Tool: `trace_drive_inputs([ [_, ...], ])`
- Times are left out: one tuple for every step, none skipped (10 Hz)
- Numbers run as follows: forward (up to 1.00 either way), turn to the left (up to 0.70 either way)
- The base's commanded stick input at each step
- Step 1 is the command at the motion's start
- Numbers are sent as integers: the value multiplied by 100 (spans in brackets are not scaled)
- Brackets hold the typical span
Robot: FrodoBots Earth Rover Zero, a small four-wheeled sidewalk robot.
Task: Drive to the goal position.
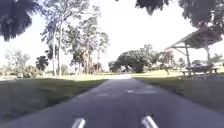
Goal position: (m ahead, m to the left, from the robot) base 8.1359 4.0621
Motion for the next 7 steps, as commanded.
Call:
trace_drive_inputs([
  [70,0],
  [70,0],
  [70,0],
  [70,0],
  [70,0],
  [70,0],
  [70,0],
])
